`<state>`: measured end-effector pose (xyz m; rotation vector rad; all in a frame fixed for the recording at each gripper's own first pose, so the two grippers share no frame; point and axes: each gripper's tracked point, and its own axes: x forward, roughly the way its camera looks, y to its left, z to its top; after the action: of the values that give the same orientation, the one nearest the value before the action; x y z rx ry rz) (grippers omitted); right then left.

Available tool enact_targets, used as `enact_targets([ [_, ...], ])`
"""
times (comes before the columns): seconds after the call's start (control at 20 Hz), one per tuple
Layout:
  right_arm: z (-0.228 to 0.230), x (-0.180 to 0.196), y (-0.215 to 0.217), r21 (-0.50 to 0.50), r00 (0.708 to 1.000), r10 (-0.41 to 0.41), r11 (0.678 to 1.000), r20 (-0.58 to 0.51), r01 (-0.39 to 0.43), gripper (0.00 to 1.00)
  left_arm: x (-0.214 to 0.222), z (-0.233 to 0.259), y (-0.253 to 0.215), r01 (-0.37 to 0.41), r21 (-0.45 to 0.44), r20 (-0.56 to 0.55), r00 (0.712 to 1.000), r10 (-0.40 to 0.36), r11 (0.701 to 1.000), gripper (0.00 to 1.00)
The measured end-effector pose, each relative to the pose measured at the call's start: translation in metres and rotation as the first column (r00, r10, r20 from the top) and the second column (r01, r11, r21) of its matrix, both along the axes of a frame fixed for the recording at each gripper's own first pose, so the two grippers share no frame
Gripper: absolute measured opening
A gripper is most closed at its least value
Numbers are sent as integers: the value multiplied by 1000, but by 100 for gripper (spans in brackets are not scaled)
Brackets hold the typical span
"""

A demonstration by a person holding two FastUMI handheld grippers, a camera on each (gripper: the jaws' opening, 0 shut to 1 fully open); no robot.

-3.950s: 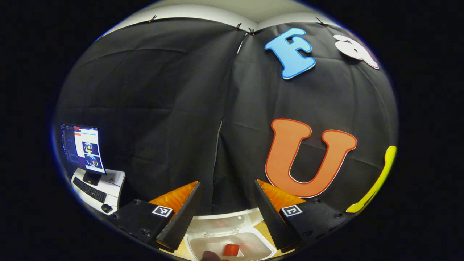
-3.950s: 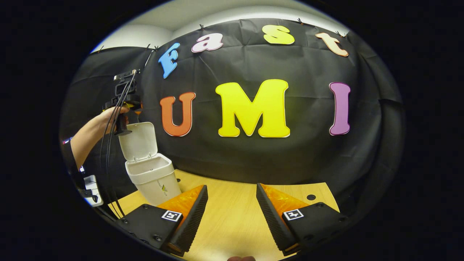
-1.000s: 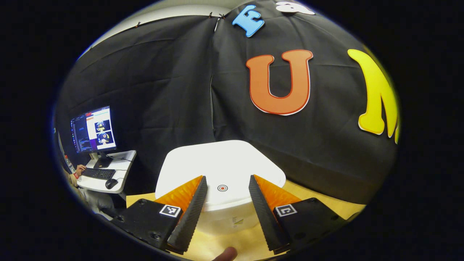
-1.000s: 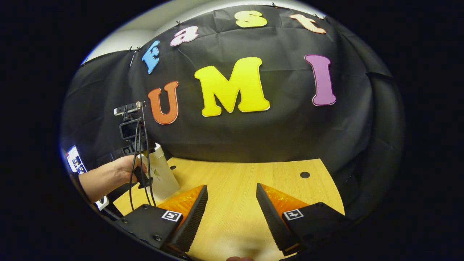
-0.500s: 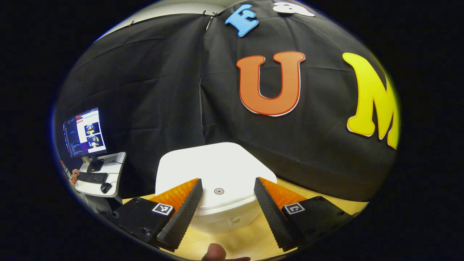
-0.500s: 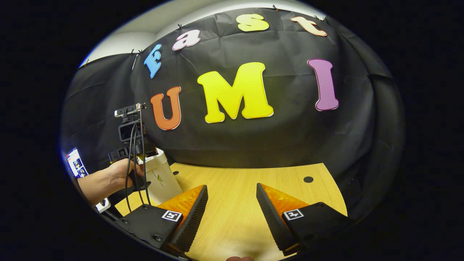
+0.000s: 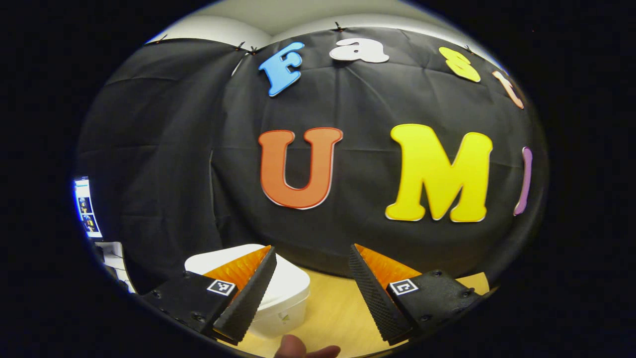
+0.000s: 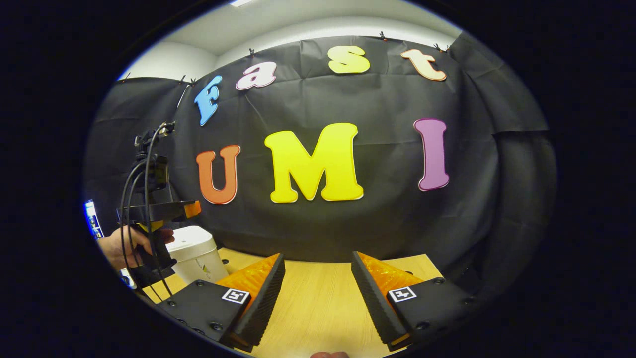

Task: Press the lid of the desktop garbage bin to open it, pick up the crumpled paper on the desktop and throw it into the bin, then pick up the pop can on the desktop and drop it into the bin, and finally close the garbage bin lid.

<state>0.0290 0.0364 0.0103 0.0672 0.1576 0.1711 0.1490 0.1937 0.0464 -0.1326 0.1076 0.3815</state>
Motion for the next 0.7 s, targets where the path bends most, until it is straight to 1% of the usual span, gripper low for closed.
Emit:
enact_targets([
  [0.1, 12, -2, -3, -10, 999, -25, 1000, 38, 25, 86, -11, 10, -28, 83, 6, 20, 996, -83, 997, 97],
  [0.2, 23, -5, -3, -15, 996, -42, 999, 77, 44, 85, -13, 16, -53, 163, 15, 55, 985, -163, 987, 96],
  [0.25, 27, -6, -2, -24, 995, -53, 998, 88, 56, 86, -16, 17, -60, 186, 19, 67, 980, -187, 982, 96],
  [0.3, 29, -6, -4, -30, 993, -66, 997, 100, 69, 84, -20, 19, -67, 208, 20, 76, 975, -209, 978, 97],
  [0.45, 43, -9, -6, -22, 985, -98, 995, 142, 102, 86, -34, 25, -86, 264, 11, 94, 960, -264, 964, 96],
  [0.7, 49, -11, -2, -23, 981, -105, 994, 165, 110, 84, -58, 32, -107, 324, 32, 117, 938, -326, 945, 96],
])
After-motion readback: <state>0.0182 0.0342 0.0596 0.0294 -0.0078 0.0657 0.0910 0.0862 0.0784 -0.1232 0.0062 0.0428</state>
